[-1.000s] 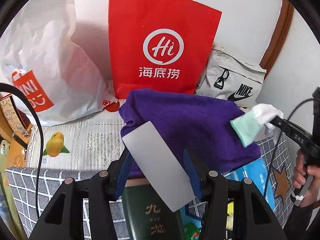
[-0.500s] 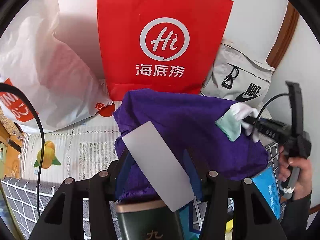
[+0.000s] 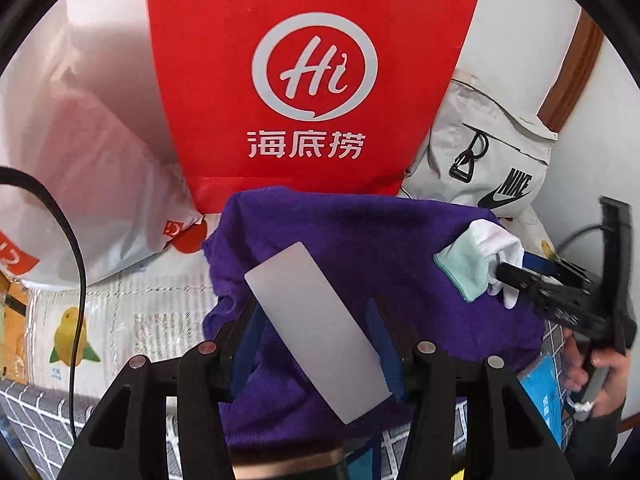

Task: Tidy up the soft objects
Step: 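Carry the sponge with the left gripper while the right gripper drops the glove onto the purple towel, then lower the white sponge onto the purple towel and open the left gripper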

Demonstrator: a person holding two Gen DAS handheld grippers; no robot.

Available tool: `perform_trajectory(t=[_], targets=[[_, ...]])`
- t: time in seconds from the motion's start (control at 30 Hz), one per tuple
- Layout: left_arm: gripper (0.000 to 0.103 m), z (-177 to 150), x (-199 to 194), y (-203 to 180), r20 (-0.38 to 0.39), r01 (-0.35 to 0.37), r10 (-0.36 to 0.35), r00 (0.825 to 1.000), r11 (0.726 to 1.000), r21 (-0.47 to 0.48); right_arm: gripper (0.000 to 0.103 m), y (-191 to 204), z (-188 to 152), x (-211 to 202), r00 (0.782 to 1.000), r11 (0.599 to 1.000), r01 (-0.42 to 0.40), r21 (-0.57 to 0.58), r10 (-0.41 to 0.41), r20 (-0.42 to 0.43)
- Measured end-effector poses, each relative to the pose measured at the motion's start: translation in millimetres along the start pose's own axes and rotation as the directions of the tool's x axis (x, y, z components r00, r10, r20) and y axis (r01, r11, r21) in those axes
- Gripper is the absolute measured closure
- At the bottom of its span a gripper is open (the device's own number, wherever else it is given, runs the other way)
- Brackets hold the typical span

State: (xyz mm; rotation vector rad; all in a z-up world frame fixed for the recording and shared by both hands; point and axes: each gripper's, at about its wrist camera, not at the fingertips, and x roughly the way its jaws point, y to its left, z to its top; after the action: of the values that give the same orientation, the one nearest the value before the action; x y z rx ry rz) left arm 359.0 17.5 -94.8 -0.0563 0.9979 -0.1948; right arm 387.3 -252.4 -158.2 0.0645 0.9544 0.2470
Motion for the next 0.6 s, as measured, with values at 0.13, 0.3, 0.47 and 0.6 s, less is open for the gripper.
perform_trajectory(t=[0.13,0.3,0.47,0.6], targets=[[0.053,5.9,12.4,-3.5,-0.002,0.003,-0.003,1.000,1.000,0.002,0.036,-2.7,-2.5,-19.0,1.000,1.000,0.003,0.001,-0.003,0.027],[0.053,11.6,29.6,-3.1,-0.016,-0.004,0.004,1.000,1.000,-0.005,0.035,-0.2,-9.6,-46.3,0.998,1.000,-0.012,-0.006,0.012,0.061],[0.053,16.9,44.7,-0.9,-0.032,-0.033,0.033,0.999,0.999,0.004,0.035,7.9,-16.1,-70.0,0.993,1.000,-0.024,-0.020,0.026,0.112],[0.053,22.8,59.5,0.2,-0.056,-0.047,0.047,0.997,0.999,0.011,0.034,13.4,-22.0,-79.6,0.991,0.999,-0.023,-0.035,0.028,0.128]])
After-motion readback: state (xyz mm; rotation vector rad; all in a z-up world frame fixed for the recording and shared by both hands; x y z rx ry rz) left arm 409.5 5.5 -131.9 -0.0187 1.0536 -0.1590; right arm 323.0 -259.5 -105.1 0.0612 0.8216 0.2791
